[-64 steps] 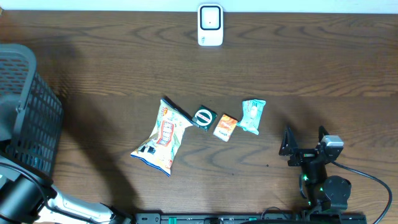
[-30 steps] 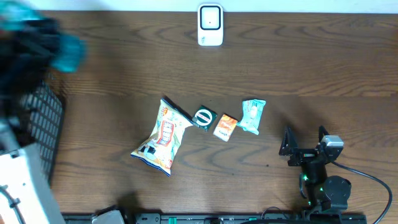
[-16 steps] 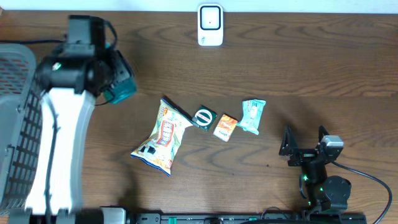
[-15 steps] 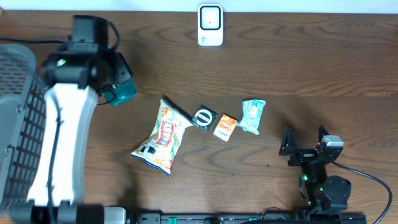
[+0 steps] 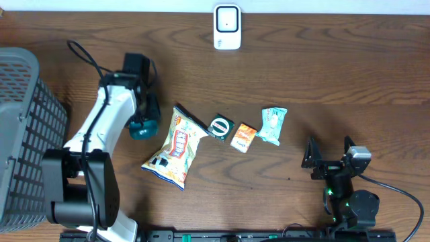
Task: Scan the item barcode
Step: 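Lift the mouthwash bottle out of the basket with the left gripper, then place the mouthwash bottle left of the snack bag and release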
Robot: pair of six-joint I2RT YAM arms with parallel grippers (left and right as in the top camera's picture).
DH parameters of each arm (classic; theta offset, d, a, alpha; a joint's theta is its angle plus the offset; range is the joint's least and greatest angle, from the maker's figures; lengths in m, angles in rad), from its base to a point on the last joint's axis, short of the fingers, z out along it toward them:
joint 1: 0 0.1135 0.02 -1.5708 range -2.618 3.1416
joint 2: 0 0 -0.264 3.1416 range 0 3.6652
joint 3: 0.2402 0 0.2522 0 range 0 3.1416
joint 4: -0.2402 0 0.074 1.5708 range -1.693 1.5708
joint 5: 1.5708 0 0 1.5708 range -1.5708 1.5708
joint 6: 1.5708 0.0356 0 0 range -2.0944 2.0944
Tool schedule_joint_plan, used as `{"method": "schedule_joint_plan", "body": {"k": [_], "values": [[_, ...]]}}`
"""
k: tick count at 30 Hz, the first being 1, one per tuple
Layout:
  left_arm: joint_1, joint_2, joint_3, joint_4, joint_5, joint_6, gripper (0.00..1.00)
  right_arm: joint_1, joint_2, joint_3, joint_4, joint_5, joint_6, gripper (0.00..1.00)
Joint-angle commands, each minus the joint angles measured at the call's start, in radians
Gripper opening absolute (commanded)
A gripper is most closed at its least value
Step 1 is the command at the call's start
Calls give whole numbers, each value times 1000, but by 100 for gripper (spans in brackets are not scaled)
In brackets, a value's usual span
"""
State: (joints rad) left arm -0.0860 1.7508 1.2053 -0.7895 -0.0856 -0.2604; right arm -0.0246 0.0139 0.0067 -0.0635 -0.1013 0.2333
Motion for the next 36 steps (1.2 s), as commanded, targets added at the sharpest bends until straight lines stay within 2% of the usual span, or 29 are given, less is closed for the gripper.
{"method": "schedule_joint_plan", "body": {"k": [1, 7, 8, 10, 12, 22, 26, 28, 31, 36], "values": [[-11, -8, -61, 56, -28, 43, 43, 6, -2, -1, -4, -6, -3, 99], [-55, -8, -153, 137, -28, 43, 44, 6, -3, -1, -4, -6, -3, 99], [-65, -8, -153, 140, -28, 43, 47, 6, -2, -1, -4, -6, -3, 99], [-89, -11, -147, 151, -29, 43, 68, 6, -3, -1, -4, -6, -3, 99], [-113, -18, -109, 154, -32, 43, 98, 6, -3, -1, -4, -6, -3, 99], [-110, -158, 205, 160, -43, 43, 98, 6, -3, -1, -4, -6, -3, 99], [-110, -284, 357, 282, -43, 57, 98, 6, -2, -1, -4, -6, -3, 99], [-110, -336, 382, 344, -43, 104, 98, 6, -3, -1, -4, -6, -3, 99], [-110, -428, 391, 388, -43, 255, 98, 6, -2, -1, -4, -6, -3, 99], [-110, -563, 391, 271, -45, 443, 98, 6, -3, -1, -4, -6, -3, 99]]}}
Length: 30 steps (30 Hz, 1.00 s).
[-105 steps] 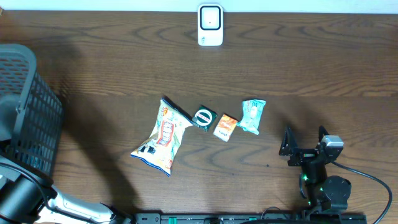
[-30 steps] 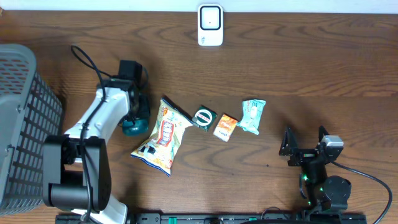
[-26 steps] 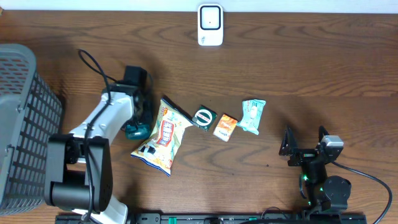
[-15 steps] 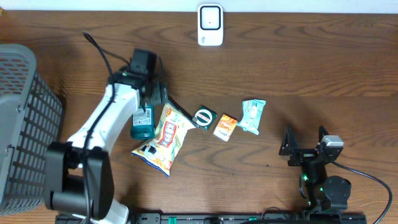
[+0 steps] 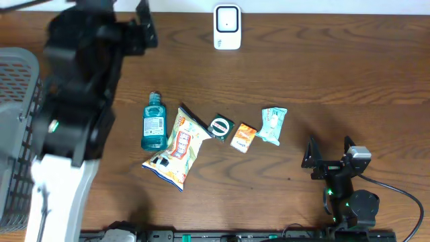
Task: Scan the item barcode
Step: 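Place the mouthwash bottle left of the snack bag and release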
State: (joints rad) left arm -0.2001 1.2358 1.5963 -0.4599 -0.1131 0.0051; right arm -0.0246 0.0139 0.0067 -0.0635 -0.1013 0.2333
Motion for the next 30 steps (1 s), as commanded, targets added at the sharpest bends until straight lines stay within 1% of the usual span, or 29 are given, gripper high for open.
{"method": "schedule_joint_plan", "body": {"k": [1, 3, 5, 7, 11, 14, 16, 19, 21, 23, 30], "values": [[4, -74, 0, -96, -27, 188, 98, 6, -2, -1, -4, -6, -3, 99], [5, -126, -5, -144, -37, 189, 98, 6, -2, -1, -4, -6, -3, 99], [5, -195, -29, -148, -37, 188, 98, 6, -2, -1, -4, -6, -3, 99], [5, -275, -55, -168, -27, 161, 98, 6, -2, -1, -4, -6, -3, 99], [5, -457, -140, -168, 72, 131, 98, 6, -3, -1, -4, -6, -3, 99], [5, -583, -192, -147, 107, 127, 98, 6, -2, -1, -4, -6, -3, 99], [5, -658, -193, -122, 106, 99, 98, 6, -2, -1, -4, -6, -3, 99], [5, -760, -170, -57, 106, 22, 98, 6, -3, -1, -4, -6, -3, 99], [5, -816, -132, -51, 106, -52, 98, 6, -2, -1, -4, -6, -3, 99], [5, -857, -101, -59, 106, -100, 98, 6, -2, -1, -4, -6, -3, 99], [5, -943, -80, -54, 102, -112, 98, 6, -2, -1, -2, -6, -3, 99]]}}
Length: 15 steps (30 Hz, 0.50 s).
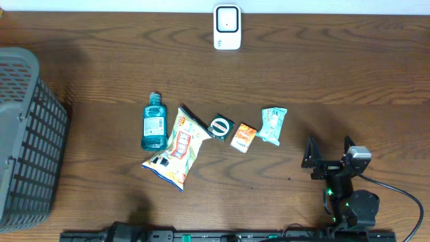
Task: Scan the item barcode
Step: 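Place the mouthwash bottle left of the snack bag and release, then reach the right gripper to the orange candy box and grasp it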
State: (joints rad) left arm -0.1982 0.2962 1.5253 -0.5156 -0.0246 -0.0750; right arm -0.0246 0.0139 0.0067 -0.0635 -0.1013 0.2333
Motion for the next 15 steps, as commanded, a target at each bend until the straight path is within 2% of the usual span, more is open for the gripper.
{"method": "schedule_joint_plan", "body": {"k": [1, 4, 6, 7, 15], "values": [[3, -7, -10, 2, 13, -32, 98, 6, -3, -1, 1, -6, -3, 99], [3, -15, -11, 2, 14, -32, 98, 6, -2, -1, 0, -76, 47, 99], [3, -44, -49, 3, 13, -31, 98, 6, 3, -1, 11, -224, 246, 99], [3, -63, -73, 5, 13, -31, 98, 6, 7, -1, 15, -274, 297, 99], [3, -253, -327, 55, -146, -31, 98, 6, 17, -1, 21, -425, 474, 99]]}}
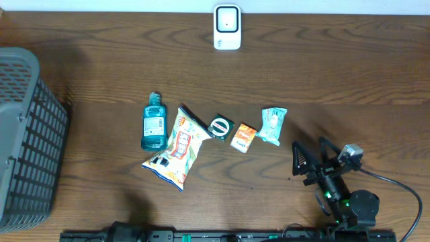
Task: Scan the item barcode
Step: 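Reach the right gripper to the orange candy box and grasp it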
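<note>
The white barcode scanner [227,27] stands at the table's far edge. In a row at mid-table lie a blue mouthwash bottle [153,122], a colourful snack bag [176,148], a round green-and-black item [220,126], an orange packet [243,137] and a teal packet [273,125]. My right gripper [310,152] is open and empty. It sits low near the front edge, just right of and nearer than the teal packet, touching nothing. The left arm is out of view.
A grey slatted basket [27,134] fills the left edge of the table. A black cable [403,195] loops from the right arm's base at the front right.
My right gripper has swung a little left and forward, so its fingers now sit closer to the teal packet. The items, the scanner and the basket lie as before.
At first my left gripper was down at the mouthwash bottle, beside the snack bag. Then the bottle lay free on the table and the left arm was raised high on the left. After that the left arm was gone from view. Now the right gripper has shifted.
</note>
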Robot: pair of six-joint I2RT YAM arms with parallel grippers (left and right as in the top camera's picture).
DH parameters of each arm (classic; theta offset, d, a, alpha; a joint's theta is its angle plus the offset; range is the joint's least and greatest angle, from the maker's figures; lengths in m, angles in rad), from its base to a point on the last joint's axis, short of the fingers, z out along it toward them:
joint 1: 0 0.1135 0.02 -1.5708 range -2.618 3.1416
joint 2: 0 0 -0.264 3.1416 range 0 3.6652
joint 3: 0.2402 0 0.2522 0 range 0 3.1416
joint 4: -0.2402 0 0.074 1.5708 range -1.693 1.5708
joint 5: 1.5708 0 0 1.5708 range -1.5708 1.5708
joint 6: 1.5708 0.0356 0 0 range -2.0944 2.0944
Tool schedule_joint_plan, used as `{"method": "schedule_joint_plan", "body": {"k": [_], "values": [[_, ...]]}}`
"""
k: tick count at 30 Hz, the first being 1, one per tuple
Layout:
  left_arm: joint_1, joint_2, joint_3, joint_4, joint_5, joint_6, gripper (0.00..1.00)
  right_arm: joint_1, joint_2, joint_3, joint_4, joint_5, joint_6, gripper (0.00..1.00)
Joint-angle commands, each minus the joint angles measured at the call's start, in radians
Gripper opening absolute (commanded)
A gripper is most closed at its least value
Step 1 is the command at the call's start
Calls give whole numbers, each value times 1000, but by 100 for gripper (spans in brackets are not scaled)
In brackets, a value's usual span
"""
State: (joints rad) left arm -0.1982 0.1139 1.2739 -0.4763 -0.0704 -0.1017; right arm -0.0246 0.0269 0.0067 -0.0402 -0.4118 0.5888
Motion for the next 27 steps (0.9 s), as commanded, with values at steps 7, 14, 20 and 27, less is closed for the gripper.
{"method": "schedule_joint_plan", "body": {"k": [7, 14, 20, 27], "values": [[2, -110, -201, 35, -168, -5, 98, 6, 72, 1, -13, -298, 61, 99], [3, -111, -265, 37, -406, -5, 98, 23, 378, 261, -247, -205, -177, 99], [3, -111, -316, 41, -589, -5, 98, 181, 668, 634, -503, 89, -367, 99], [3, -111, -348, 41, -499, -35, 98, 550, 1048, 957, -684, 452, -444, 99]]}}
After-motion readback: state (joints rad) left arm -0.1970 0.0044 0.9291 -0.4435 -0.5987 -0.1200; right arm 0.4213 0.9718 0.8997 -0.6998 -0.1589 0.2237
